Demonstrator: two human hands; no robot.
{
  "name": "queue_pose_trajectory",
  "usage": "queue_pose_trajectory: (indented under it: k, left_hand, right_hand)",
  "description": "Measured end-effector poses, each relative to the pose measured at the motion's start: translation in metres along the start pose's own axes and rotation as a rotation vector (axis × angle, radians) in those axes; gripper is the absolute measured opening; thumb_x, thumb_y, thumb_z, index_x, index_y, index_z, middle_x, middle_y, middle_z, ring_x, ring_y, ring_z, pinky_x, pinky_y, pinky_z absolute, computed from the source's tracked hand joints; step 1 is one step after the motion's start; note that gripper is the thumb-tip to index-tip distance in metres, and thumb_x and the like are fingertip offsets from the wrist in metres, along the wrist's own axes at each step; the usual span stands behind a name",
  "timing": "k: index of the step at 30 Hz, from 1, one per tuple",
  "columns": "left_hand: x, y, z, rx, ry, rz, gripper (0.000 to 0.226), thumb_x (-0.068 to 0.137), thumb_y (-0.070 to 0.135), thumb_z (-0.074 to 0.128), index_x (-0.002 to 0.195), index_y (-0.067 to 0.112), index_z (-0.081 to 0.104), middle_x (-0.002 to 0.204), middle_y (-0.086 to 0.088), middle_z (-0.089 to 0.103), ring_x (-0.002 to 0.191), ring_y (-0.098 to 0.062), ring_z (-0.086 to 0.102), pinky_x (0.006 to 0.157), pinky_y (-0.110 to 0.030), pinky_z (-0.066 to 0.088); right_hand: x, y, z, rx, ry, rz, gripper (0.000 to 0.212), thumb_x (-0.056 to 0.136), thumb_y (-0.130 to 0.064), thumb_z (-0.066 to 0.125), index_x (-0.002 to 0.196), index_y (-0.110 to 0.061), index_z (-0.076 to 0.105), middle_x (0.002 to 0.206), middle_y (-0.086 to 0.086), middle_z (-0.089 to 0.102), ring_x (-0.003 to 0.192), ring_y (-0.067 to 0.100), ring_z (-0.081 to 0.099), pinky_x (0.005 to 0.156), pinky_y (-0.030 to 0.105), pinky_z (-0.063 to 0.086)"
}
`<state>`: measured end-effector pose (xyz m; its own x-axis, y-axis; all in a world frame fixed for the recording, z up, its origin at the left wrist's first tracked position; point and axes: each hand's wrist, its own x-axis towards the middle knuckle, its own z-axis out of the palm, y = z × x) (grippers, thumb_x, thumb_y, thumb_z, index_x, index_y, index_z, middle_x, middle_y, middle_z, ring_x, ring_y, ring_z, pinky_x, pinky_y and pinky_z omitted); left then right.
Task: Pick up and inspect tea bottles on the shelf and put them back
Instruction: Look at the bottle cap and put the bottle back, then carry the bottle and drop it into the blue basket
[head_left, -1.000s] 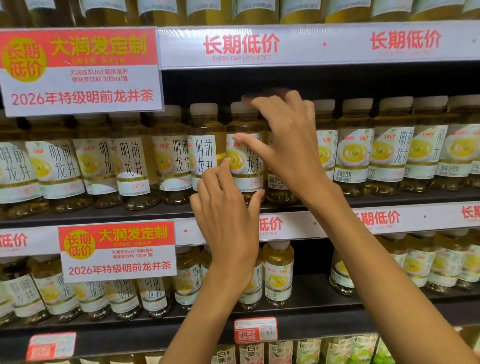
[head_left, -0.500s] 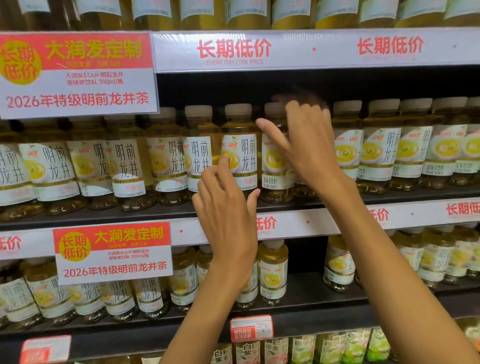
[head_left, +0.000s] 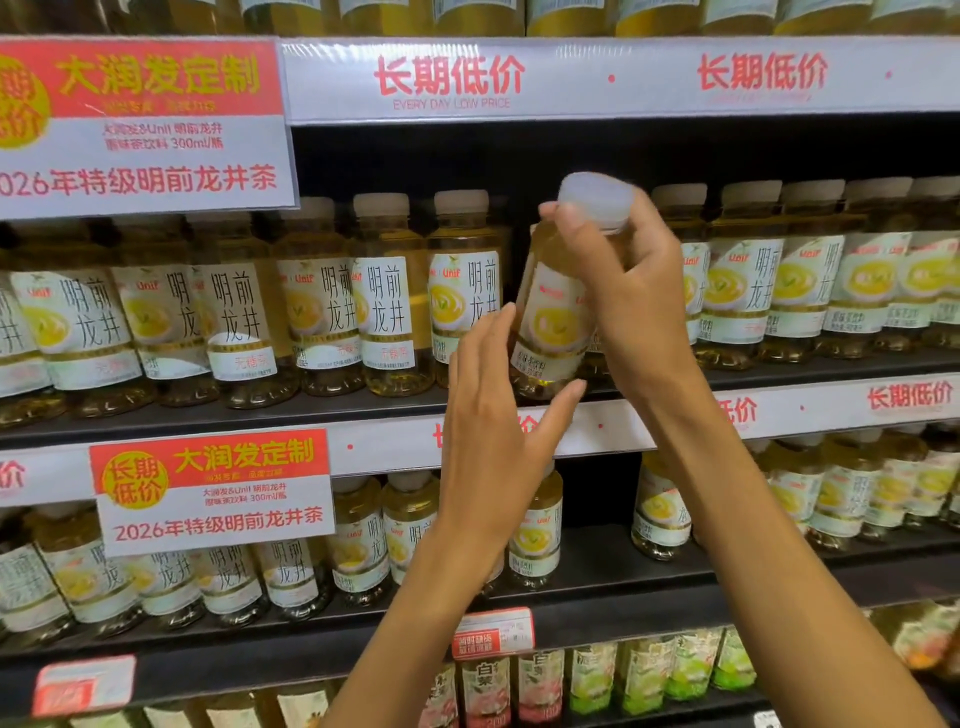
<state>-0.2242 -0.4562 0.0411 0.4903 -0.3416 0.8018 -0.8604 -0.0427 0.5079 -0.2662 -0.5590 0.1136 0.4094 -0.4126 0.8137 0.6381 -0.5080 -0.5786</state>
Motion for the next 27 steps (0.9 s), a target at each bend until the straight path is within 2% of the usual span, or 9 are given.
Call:
queue_pose_trajectory:
  k: [2,4,8,11,14,18,21,23,27]
  left_hand:
    - [0.0,0.004,-0.004,-0.042,0.003,-0.01,0.071,0.087,0.044,0.063,0.144,0.014,0.034,0.143,-0.001,0.041,0.133,-0.009,0.037,0.108,-0.026,0.037]
    - [-0.001,0.01,-0.01,-0.136,-0.041,-0.052,0.072,0.084,0.055,0.058,0.143,0.023,0.033,0.14,0.006,0.044,0.13,-0.006,0.041,0.103,-0.03,0.043]
    - [-0.023,0.02,-0.019,-0.531,-0.139,-0.114,0.041,0.084,0.046,0.055,0.124,0.037,0.047,0.114,0.026,0.063,0.106,0.004,0.06,0.081,-0.01,0.048]
    - [-0.049,0.016,-0.02,-0.759,-0.223,-0.303,0.038,0.085,0.052,0.048,0.114,0.034,0.062,0.112,0.015,0.07,0.106,-0.004,0.065,0.082,-0.015,0.051]
    - [-0.075,0.011,-0.02,-0.94,-0.405,-0.535,0.048,0.087,0.066,0.043,0.114,0.035,0.068,0.117,0.004,0.07,0.109,-0.015,0.066,0.087,-0.026,0.055]
    - [-0.102,0.011,-0.01,-1.053,-0.417,-0.866,0.054,0.087,0.057,0.042,0.111,0.018,0.071,0.102,-0.013,0.074,0.075,-0.021,0.073,0.055,-0.027,0.056]
    - [-0.119,0.007,0.001,-1.067,-0.424,-1.158,0.046,0.092,0.046,0.041,0.113,0.014,0.066,0.098,-0.009,0.075,0.074,-0.022,0.073,0.055,-0.031,0.057]
    - [-0.132,0.006,0.005,-1.097,-0.44,-1.243,0.039,0.096,0.038,0.04,0.116,0.014,0.064,0.103,-0.009,0.074,0.082,-0.025,0.072,0.057,-0.032,0.058]
    - [-0.15,0.006,0.006,-1.113,-0.534,-1.336,0.037,0.09,0.039,0.046,0.108,0.012,0.065,0.093,-0.012,0.075,0.07,-0.022,0.073,0.05,-0.03,0.057]
  right_hand:
    - [-0.005,-0.011,-0.004,0.209,0.05,0.084,0.017,0.096,-0.021,0.052,0.111,-0.014,0.055,0.106,0.006,0.065,0.101,0.019,0.065,0.088,0.035,0.055]
    - [-0.012,-0.022,-0.009,0.385,0.048,0.171,0.016,0.096,-0.024,0.051,0.107,-0.014,0.058,0.1,0.005,0.067,0.099,0.021,0.066,0.088,0.035,0.056]
    - [-0.03,-0.036,-0.024,0.493,-0.045,0.331,0.021,0.096,-0.031,0.05,0.101,-0.018,0.065,0.103,0.009,0.064,0.115,0.034,0.059,0.098,0.045,0.047]
    - [-0.046,-0.032,-0.033,0.478,-0.095,0.439,0.032,0.098,-0.033,0.044,0.109,-0.006,0.056,0.103,0.015,0.057,0.108,0.033,0.055,0.102,0.051,0.042]
    - [-0.07,-0.022,-0.04,0.556,-0.064,0.568,0.032,0.093,-0.036,0.048,0.102,-0.007,0.059,0.09,0.009,0.07,0.089,0.022,0.068,0.082,0.038,0.056]
    - [-0.111,-0.005,-0.05,0.616,0.057,0.637,0.022,0.087,-0.033,0.059,0.093,-0.012,0.057,0.077,0.001,0.068,0.082,0.019,0.068,0.086,0.037,0.051]
    - [-0.14,0.003,-0.056,0.651,0.131,0.66,0.023,0.086,-0.031,0.058,0.095,-0.011,0.056,0.076,0.001,0.068,0.083,0.02,0.068,0.092,0.039,0.049]
    - [-0.154,0.006,-0.059,0.656,0.19,0.678,0.021,0.092,-0.029,0.052,0.096,-0.009,0.057,0.075,0.003,0.067,0.082,0.021,0.067,0.09,0.038,0.05]
    - [-0.184,0.004,-0.063,0.631,0.331,0.704,0.02,0.091,-0.029,0.05,0.091,-0.01,0.057,0.071,0.002,0.062,0.077,0.021,0.064,0.081,0.033,0.051]
